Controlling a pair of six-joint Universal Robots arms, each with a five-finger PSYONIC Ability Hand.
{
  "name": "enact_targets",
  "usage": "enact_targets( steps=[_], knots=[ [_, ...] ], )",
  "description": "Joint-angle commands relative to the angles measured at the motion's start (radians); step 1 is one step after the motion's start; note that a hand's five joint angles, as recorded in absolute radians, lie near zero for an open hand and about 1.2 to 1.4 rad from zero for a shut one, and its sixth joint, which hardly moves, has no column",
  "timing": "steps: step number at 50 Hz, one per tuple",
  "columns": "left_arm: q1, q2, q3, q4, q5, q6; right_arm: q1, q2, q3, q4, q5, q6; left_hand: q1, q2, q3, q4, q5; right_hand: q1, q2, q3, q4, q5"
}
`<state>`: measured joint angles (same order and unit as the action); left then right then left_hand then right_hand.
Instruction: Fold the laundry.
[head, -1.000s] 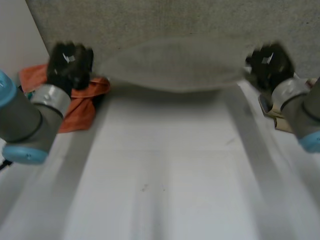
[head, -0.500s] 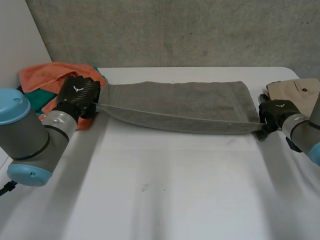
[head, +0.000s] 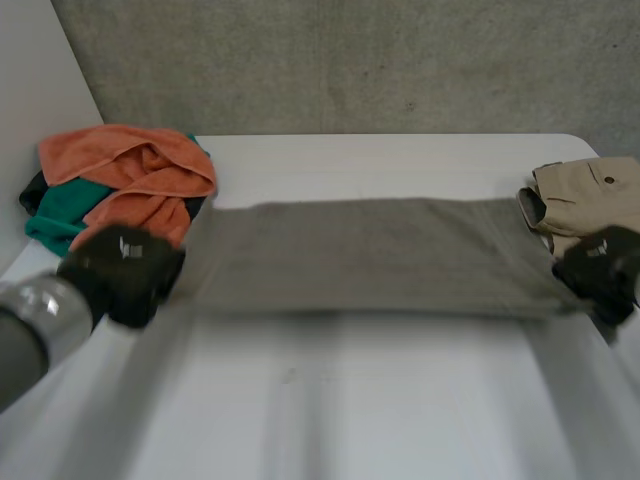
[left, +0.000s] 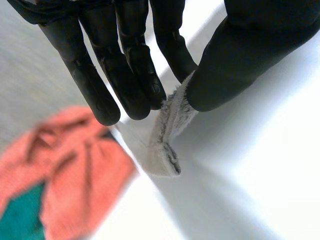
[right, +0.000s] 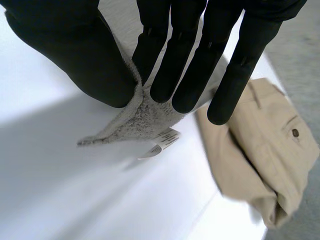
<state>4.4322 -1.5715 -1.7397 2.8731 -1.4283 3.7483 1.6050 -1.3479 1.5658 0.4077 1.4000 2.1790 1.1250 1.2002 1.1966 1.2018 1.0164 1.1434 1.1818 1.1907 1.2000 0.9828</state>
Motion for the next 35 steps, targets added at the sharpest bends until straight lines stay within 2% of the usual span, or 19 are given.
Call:
enact_targets(
  steps=[1, 6, 10, 18, 24, 32, 33, 34, 35],
  knots=[
    [0.012, 0.051, -0.083, -0.288, -0.001, 0.245, -0.056, -0.181, 0.178, 0.114, -0.015, -0.277, 0.271, 0.196, 0.200, 0.194, 0.205, 0.253, 0.215, 0.206, 0.196, 0.239],
    [0.016, -0.002, -0.064, -0.129, 0.000, 0.231, -0.057, -0.143, 0.188, 0.014, -0.018, -0.249, 0.271, 0.196, 0.200, 0.194, 0.205, 0.253, 0.215, 0.206, 0.196, 0.239],
    [-0.002, -0.129, 0.012, 0.013, -0.007, 0.203, -0.047, -0.007, 0.129, -0.148, -0.004, -0.179, 0.271, 0.196, 0.200, 0.194, 0.205, 0.253, 0.215, 0.206, 0.196, 0.239],
    [-0.020, -0.401, 0.259, 0.173, -0.018, 0.090, 0.067, 0.206, -0.022, -0.423, 0.059, -0.107, 0.271, 0.196, 0.200, 0.194, 0.205, 0.253, 0.215, 0.206, 0.196, 0.239],
    [-0.039, -0.545, 0.393, 0.230, -0.064, 0.074, 0.093, 0.387, -0.159, -0.621, 0.062, -0.120, 0.271, 0.196, 0.200, 0.194, 0.205, 0.253, 0.215, 0.206, 0.196, 0.239],
    [-0.073, -0.663, 0.497, 0.440, -0.118, 0.077, 0.098, 0.570, -0.344, -0.748, 0.066, -0.096, 0.271, 0.196, 0.200, 0.194, 0.205, 0.253, 0.215, 0.206, 0.196, 0.239],
    [-0.080, -0.674, 0.499, 0.468, -0.116, 0.074, 0.101, 0.581, -0.358, -0.760, 0.071, -0.091, 0.271, 0.196, 0.200, 0.194, 0.205, 0.129, 0.091, 0.082, 0.072, 0.115],
    [-0.088, -0.677, 0.499, 0.477, -0.115, 0.076, 0.101, 0.591, -0.368, -0.768, 0.076, -0.085, 0.118, 0.042, 0.046, 0.041, 0.052, -0.279, -0.318, -0.327, -0.336, -0.293],
    [-0.097, -0.680, 0.497, 0.483, -0.115, 0.076, 0.102, 0.598, -0.371, -0.776, 0.077, -0.076, -0.241, -0.317, -0.313, -0.318, -0.307, -0.679, -0.717, -0.726, -0.735, -0.693]
  ],
)
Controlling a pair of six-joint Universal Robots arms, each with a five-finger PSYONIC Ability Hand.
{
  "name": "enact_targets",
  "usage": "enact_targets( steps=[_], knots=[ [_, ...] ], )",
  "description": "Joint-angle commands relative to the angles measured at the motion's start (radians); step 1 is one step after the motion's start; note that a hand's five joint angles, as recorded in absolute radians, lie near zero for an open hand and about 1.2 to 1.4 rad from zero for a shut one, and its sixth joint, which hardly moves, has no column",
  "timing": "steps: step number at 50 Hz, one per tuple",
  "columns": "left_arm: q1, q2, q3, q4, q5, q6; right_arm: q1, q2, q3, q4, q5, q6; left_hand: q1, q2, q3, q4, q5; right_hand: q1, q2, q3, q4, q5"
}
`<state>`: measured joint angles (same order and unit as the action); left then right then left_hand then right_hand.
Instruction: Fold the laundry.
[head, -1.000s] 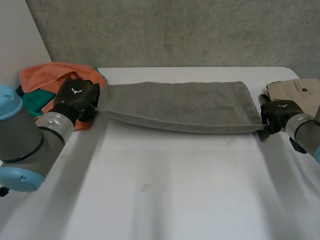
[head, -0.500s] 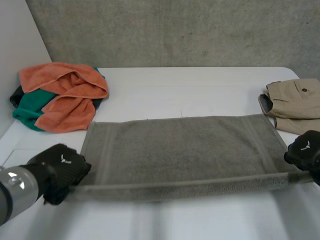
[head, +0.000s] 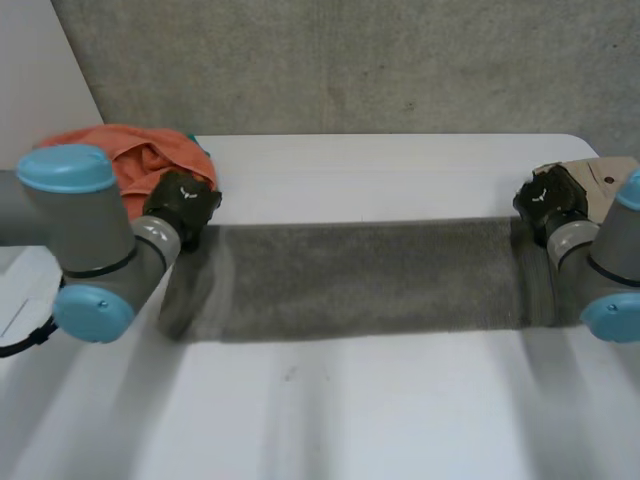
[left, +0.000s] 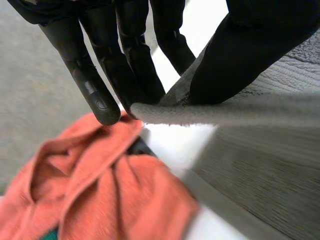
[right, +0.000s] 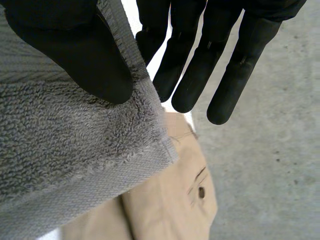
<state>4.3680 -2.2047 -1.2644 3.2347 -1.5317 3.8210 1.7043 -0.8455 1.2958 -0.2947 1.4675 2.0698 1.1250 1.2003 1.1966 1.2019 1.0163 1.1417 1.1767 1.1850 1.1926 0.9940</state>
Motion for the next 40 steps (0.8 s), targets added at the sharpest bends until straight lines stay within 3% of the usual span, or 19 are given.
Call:
enact_targets(
  steps=[1, 2, 3, 7, 13, 20, 24, 35, 36, 37, 38, 40],
  knots=[
    [-0.041, -0.049, 0.022, 0.126, -0.013, 0.005, 0.009, 0.101, -0.098, -0.095, 0.010, 0.062, -0.637, -0.713, -0.709, -0.714, -0.703, -0.967, -1.002, -1.010, -1.018, -0.994],
    [-0.056, -0.050, 0.023, 0.131, -0.015, 0.005, 0.011, 0.102, -0.098, -0.096, 0.011, 0.079, -0.949, -1.025, -1.021, -1.026, -1.015, -0.967, -1.002, -1.010, -1.018, -0.994],
    [-0.062, -0.047, 0.023, 0.131, -0.016, 0.003, 0.011, 0.097, -0.096, -0.096, 0.014, 0.097, -0.865, -0.941, -0.937, -0.942, -0.931, -0.967, -1.002, -1.010, -1.018, -0.994],
    [-0.077, -0.032, -0.003, 0.128, -0.022, 0.000, 0.003, 0.031, -0.063, -0.081, 0.014, 0.246, -0.951, -1.026, -1.022, -1.027, -1.016, -0.967, -1.002, -1.010, -1.018, -0.994],
    [-0.073, 0.088, -0.121, 0.122, -0.018, -0.027, -0.041, -0.168, 0.071, 0.098, -0.030, 0.417, -0.951, -1.026, -1.022, -1.027, -1.016, -0.967, -1.002, -1.010, -1.018, -0.994],
    [-0.068, 0.195, -0.256, 0.126, -0.008, -0.077, -0.173, -0.224, 0.197, 0.313, -0.209, 0.420, -0.951, -1.026, -1.022, -1.027, -1.016, -0.781, -0.816, -0.825, -0.832, -0.808],
    [-0.068, 0.220, -0.300, 0.131, -0.007, -0.089, -0.207, -0.224, 0.238, 0.310, -0.257, 0.409, -0.951, -1.026, -1.022, -1.027, -1.016, -0.705, -0.740, -0.748, -0.755, -0.731],
    [-0.076, 0.214, -0.311, 0.134, -0.007, -0.090, -0.224, -0.132, 0.243, 0.204, -0.253, 0.371, -0.951, -1.026, -1.022, -1.027, -1.016, -0.669, -0.704, -0.713, -0.720, -0.696],
    [-0.076, 0.214, -0.311, 0.135, -0.005, -0.090, -0.224, -0.127, 0.243, 0.200, -0.251, 0.366, -0.951, -1.026, -1.022, -1.027, -1.016, -0.617, -0.652, -0.660, -0.668, -0.644],
    [-0.076, 0.214, -0.311, 0.134, -0.007, -0.090, -0.227, -0.122, 0.238, 0.197, -0.246, 0.357, -0.951, -1.026, -1.022, -1.027, -1.016, -0.087, -0.122, -0.131, -0.138, -0.114],
    [-0.077, 0.214, -0.313, 0.134, -0.007, -0.092, -0.232, -0.122, 0.234, 0.193, -0.242, 0.357, -0.951, -1.026, -1.022, -1.027, -1.016, 0.251, 0.216, 0.208, 0.200, 0.224],
    [-0.077, 0.217, -0.314, 0.134, -0.007, -0.092, -0.256, -0.135, 0.241, 0.177, -0.228, 0.363, -0.951, -1.026, -1.022, -1.027, -1.016, 0.255, 0.220, 0.211, 0.204, 0.228]
  ],
)
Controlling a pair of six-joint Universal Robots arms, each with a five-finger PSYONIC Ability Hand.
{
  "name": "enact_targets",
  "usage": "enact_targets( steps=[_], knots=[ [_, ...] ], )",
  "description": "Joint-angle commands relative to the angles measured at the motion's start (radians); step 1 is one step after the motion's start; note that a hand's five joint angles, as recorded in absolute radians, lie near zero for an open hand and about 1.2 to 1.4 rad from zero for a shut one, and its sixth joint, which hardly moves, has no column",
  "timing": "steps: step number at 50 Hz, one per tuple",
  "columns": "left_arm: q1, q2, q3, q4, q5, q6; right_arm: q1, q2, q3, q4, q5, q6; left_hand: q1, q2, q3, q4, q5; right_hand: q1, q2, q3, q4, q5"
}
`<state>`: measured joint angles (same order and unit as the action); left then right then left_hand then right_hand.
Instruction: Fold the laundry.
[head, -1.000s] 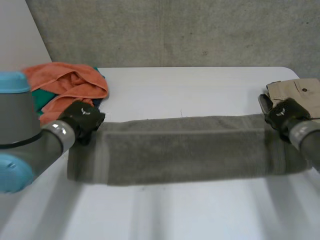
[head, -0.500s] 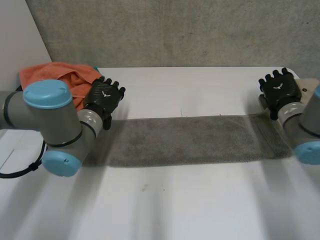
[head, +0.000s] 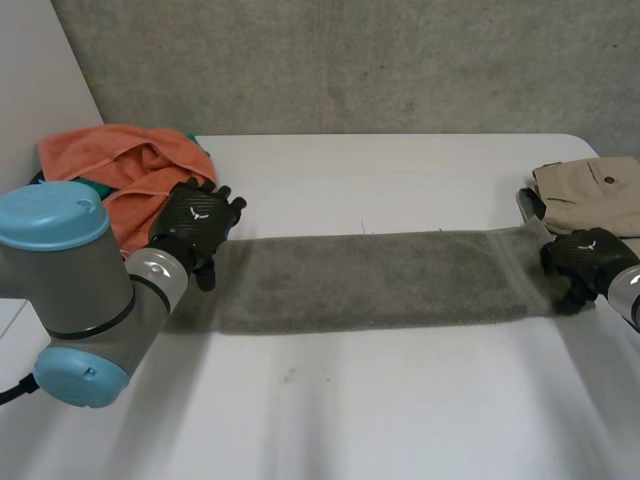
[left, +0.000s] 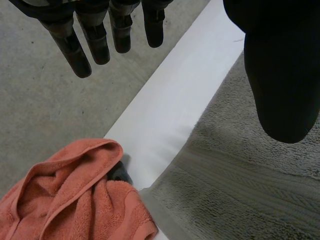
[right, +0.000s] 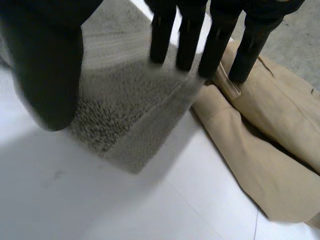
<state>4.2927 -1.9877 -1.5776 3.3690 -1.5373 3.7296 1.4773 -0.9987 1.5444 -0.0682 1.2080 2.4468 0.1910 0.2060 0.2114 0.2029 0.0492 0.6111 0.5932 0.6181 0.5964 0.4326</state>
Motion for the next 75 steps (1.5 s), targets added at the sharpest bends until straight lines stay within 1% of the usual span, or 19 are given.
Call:
enact_targets(
  steps=[1, 13, 18, 24, 26, 31, 35, 39, 43, 45, 46, 47, 48, 52, 54, 61, 65, 69, 75],
  knots=[
    [-0.002, 0.003, -0.001, 0.000, -0.001, 0.000, -0.063, 0.014, 0.000, -0.070, 0.047, -0.024, -0.017, -0.031, -0.037, -0.028, -0.049, 0.785, 0.803, 0.778, 0.800, 0.789],
    [0.009, 0.070, -0.038, 0.000, -0.001, 0.000, -0.265, -0.041, -0.018, -0.035, 0.070, -0.159, -0.017, -0.031, -0.037, -0.028, -0.049, 0.785, 0.803, 0.778, 0.800, 0.789],
    [0.012, 0.095, -0.061, 0.000, 0.000, -0.004, -0.272, -0.095, -0.035, -0.028, 0.140, -0.264, -0.017, -0.031, -0.037, -0.028, -0.049, 0.785, 0.803, 0.778, 0.800, 0.789],
    [0.015, 0.121, -0.065, -0.003, -0.003, -0.016, 0.044, -0.182, -0.047, -0.044, 0.146, -0.155, -0.017, -0.031, -0.037, -0.028, -0.049, 0.785, 0.803, 0.778, 0.800, 0.789],
    [0.016, 0.128, -0.065, -0.006, -0.003, -0.026, 0.110, -0.198, -0.047, -0.054, 0.142, -0.123, -0.017, -0.031, -0.037, -0.028, -0.049, 0.785, 0.803, 0.778, 0.800, 0.789],
    [0.015, 0.153, -0.070, -0.008, -0.001, -0.059, 0.440, -0.195, -0.046, -0.186, 0.064, -0.084, -0.017, -0.031, -0.037, -0.028, -0.049, 0.785, 0.803, 0.778, 0.800, 0.789],
    [0.015, 0.162, -0.071, -0.008, -0.003, -0.071, 0.656, -0.096, -0.047, -0.287, 0.001, -0.089, -0.017, -0.031, -0.037, -0.028, -0.049, 0.785, 0.803, 0.778, 0.800, 0.789],
    [0.015, 0.162, -0.073, -0.008, -0.001, -0.076, 0.761, -0.009, -0.053, -0.318, -0.031, -0.101, -0.017, -0.031, -0.037, -0.028, -0.049, 0.785, 0.803, 0.778, 0.800, 0.789],
    [0.009, 0.153, -0.073, -0.008, -0.001, -0.080, 0.848, 0.096, -0.059, -0.314, -0.019, -0.136, -0.017, -0.031, -0.037, -0.028, -0.049, 0.785, 0.803, 0.778, 0.800, 0.789],
    [0.006, 0.152, -0.073, -0.008, -0.001, -0.082, 0.851, 0.110, -0.058, -0.312, -0.007, -0.152, -0.017, -0.031, -0.037, -0.028, -0.049, 0.785, 0.803, 0.778, 0.800, 0.789],
    [0.006, 0.150, -0.073, -0.008, -0.001, -0.082, 0.848, 0.107, -0.058, -0.311, 0.004, -0.155, -0.017, -0.031, -0.037, -0.028, -0.049, 0.615, 0.633, 0.608, 0.629, 0.619],
    [0.004, 0.150, -0.073, -0.008, -0.001, -0.082, 0.844, 0.094, -0.053, -0.309, 0.037, -0.149, -0.017, -0.031, -0.037, -0.028, -0.049, -0.099, -0.081, -0.106, -0.084, -0.095],
    [0.003, 0.150, -0.071, -0.005, 0.000, -0.082, 0.841, 0.081, -0.049, -0.308, 0.065, -0.141, -0.017, -0.031, -0.037, -0.028, -0.049, -0.437, -0.419, -0.444, -0.422, -0.433],
    [-0.014, 0.150, -0.056, -0.002, 0.000, -0.083, 0.813, -0.015, -0.023, -0.298, 0.192, -0.055, -0.017, -0.031, -0.037, -0.028, -0.049, -0.437, -0.419, -0.444, -0.422, -0.433],
    [-0.031, 0.150, -0.048, 0.000, 0.000, -0.083, 0.734, -0.091, 0.020, -0.266, 0.223, 0.012, -0.017, -0.031, -0.037, -0.028, -0.049, -0.437, -0.419, -0.444, -0.422, -0.433],
    [-0.099, 0.148, -0.010, 0.001, -0.001, -0.085, 0.531, -0.169, 0.138, -0.131, 0.173, 0.153, -0.017, -0.031, -0.037, -0.028, -0.049, -0.437, -0.419, -0.444, -0.422, -0.433],
    [-0.131, 0.126, 0.004, 0.004, 0.000, -0.085, 0.436, -0.167, 0.215, -0.107, 0.145, 0.149, -0.017, -0.031, -0.037, -0.028, -0.049, -0.437, -0.419, -0.444, -0.422, -0.433],
    [-0.215, 0.060, 0.037, 0.027, 0.029, -0.095, 0.358, -0.167, 0.266, -0.136, 0.119, 0.103, -0.017, -0.031, -0.037, -0.028, -0.049, -0.437, -0.419, -0.444, -0.422, -0.433],
    [-0.289, -0.071, 0.148, 0.046, 0.075, -0.158, 0.337, -0.179, 0.304, -0.214, 0.113, 0.061, -0.017, -0.031, -0.037, -0.028, -0.049, -0.437, -0.419, -0.444, -0.422, -0.433]
  ],
)
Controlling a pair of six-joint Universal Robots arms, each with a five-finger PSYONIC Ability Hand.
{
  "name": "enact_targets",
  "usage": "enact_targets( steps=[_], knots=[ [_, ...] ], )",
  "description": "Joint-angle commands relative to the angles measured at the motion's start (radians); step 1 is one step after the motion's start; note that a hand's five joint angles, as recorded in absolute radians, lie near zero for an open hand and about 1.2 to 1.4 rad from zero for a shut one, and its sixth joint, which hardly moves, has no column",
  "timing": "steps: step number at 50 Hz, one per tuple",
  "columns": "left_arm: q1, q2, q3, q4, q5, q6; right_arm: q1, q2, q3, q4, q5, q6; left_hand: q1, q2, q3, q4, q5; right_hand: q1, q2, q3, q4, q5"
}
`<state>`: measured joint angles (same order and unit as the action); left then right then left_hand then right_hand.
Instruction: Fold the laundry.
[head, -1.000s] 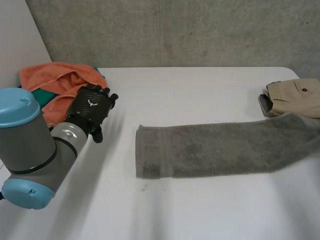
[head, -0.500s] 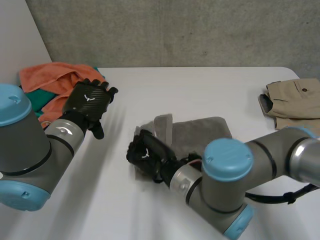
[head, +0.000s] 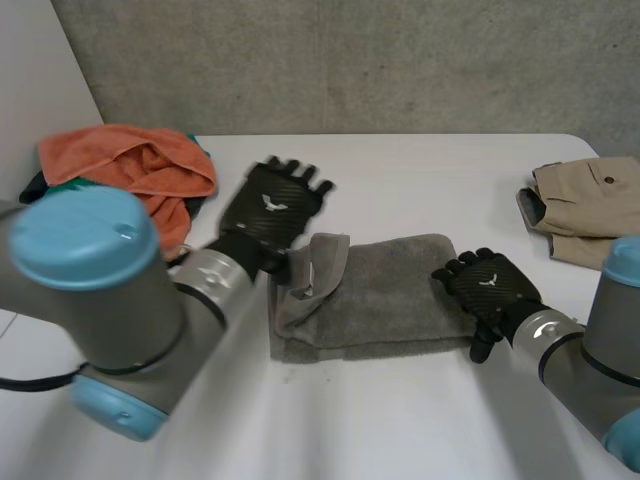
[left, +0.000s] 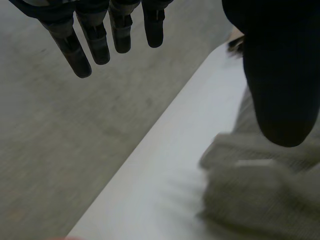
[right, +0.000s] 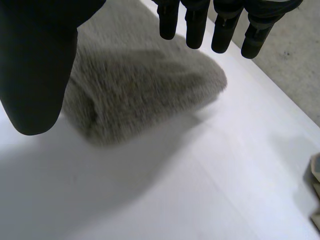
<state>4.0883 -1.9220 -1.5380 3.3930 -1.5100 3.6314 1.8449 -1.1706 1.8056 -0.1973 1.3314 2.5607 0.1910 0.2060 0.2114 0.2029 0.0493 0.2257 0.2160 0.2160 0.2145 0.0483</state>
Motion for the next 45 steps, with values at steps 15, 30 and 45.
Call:
enact_targets(
  steps=[15, 30, 45],
  knots=[
    [-0.073, -0.408, 0.296, 0.017, -0.188, -0.059, 0.031, 0.002, 0.094, -0.177, -0.009, 0.023, 0.034, 0.019, 0.014, 0.022, 0.001, 0.067, 0.077, 0.077, 0.079, 0.070],
    [0.004, -0.170, 0.042, 0.006, -0.237, 0.007, 0.025, 0.015, 0.089, -0.191, 0.072, 0.000, -0.004, -0.019, -0.024, -0.016, -0.037, 0.936, 0.946, 0.946, 0.947, 0.939],
    [0.006, 0.083, -0.111, 0.008, -0.213, -0.039, 0.072, -0.037, 0.015, -0.203, 0.186, -0.402, -0.007, -0.022, -0.027, -0.019, -0.040, 1.171, 1.180, 1.180, 1.182, 1.173]
  ],
)
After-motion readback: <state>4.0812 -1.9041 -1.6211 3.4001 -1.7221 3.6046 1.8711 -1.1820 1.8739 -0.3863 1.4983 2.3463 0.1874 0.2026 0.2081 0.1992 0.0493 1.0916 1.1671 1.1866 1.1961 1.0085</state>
